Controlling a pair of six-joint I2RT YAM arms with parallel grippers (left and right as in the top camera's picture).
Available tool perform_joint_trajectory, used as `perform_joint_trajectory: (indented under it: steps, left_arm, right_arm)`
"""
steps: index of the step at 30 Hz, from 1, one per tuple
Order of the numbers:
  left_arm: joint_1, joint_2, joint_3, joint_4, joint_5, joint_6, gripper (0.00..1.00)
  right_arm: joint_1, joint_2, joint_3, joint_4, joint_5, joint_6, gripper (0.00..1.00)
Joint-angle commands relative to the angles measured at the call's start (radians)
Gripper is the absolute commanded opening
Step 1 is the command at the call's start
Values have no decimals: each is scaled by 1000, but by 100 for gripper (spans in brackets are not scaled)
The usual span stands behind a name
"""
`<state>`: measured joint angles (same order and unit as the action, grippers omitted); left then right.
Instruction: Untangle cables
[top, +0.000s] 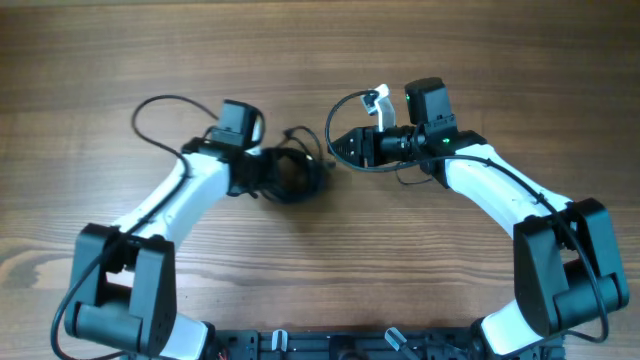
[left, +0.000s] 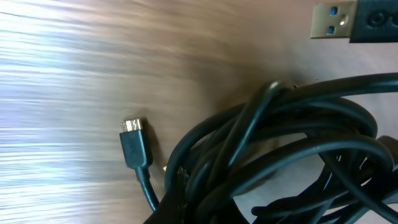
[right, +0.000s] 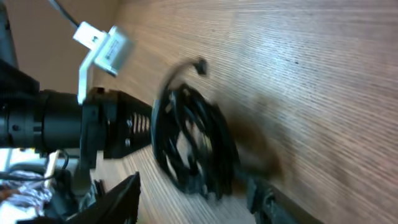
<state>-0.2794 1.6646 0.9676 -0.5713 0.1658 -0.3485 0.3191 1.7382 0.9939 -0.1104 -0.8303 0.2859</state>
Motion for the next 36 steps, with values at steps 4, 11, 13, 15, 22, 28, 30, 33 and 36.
perform_joint_trajectory:
  steps: [4,11,13,15,22,28,30,33,36]
  left_arm:
    - [-109,6,-1,7,62,61,4]
    - [-122,6,-1,12,37,-109,4]
    - [-122,6,-1,19,27,-232,4]
    - [-122,6,-1,37,42,-273,4]
    - [-122,6,-1,135,32,-153,4]
    - [-123,6,-1,139,-25,-157,4]
    - [-123,6,-1,137,-21,-156,4]
    - [-122,6,-1,138,71,-155,4]
    - [-122,6,-1,138,162,-152,4]
  right_arm:
    - [0,-24,9,-2,-55,-60,61]
    - [-7,-92,24,124,-176,164,4]
    - [-6,-178,24,68,-154,189,4]
    - [-2,-244,24,-50,-32,210,4]
    - [118,-255,10,-309,233,274,4]
    - [238,-255,10,-381,483,294,4]
    - [257,-255,8,-380,544,294,4]
    - [262,-255,8,-354,562,302,4]
    - [262,-249,6,-343,606,328,4]
